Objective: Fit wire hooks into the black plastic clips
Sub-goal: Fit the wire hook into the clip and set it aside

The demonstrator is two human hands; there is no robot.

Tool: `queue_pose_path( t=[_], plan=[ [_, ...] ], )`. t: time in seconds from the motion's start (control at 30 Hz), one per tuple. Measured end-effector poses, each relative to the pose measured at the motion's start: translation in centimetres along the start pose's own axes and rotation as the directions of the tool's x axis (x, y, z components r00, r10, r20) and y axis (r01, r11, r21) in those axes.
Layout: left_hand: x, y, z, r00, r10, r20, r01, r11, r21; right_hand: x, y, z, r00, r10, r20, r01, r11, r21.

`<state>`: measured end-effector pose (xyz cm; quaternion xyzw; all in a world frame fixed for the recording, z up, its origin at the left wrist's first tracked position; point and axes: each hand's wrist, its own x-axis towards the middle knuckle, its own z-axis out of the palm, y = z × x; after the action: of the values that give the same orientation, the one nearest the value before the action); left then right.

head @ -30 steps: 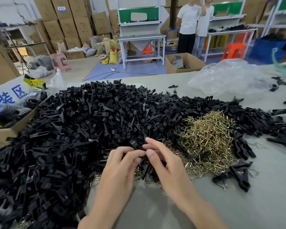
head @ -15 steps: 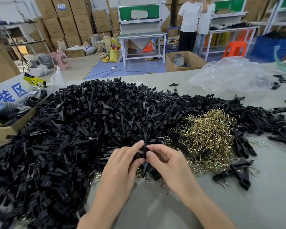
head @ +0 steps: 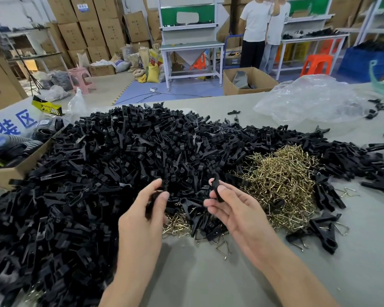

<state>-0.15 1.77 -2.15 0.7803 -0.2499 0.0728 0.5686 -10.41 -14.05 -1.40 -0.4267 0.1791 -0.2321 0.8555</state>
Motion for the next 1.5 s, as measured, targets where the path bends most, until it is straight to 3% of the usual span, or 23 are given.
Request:
queue_pose_path(
  t=[0.1,0.33,0.63,1.0,1.5],
  plan=[
    [-0.7,0.9,1.0,0.992,-0.09,0.085,0.101,0.987,-0.124,0.2,0.5,0.1,0.999,0.047,0.02,-0.046,0.999,-0.008],
    [-1.0,1.6,1.1,0.969,-0.104,0.222,0.155,0.962,-0.225,0.0,1.0,0.2,0.991,0.071,0.113,-0.065,0.996,-0.055],
    [-1.4,1.7,1.4,0.962,-0.135,0.239,0.206,0.931,-0.301,-0.1,1.6,0.5,0.993,0.06,0.104,-0.047,0.991,-0.124],
    [-1.2,2.1,1.5,0.961,-0.12,0.248,0.209,0.905,-0.37,-0.9,1.5,0.8,0.986,-0.036,0.161,0.091,0.934,-0.345],
    [-1.5,2.2,1.7,0.959,-0.11,0.261,0.197,0.921,-0.337,-0.8,1.4,0.6,0.987,-0.063,0.15,0.115,0.921,-0.371]
  ],
)
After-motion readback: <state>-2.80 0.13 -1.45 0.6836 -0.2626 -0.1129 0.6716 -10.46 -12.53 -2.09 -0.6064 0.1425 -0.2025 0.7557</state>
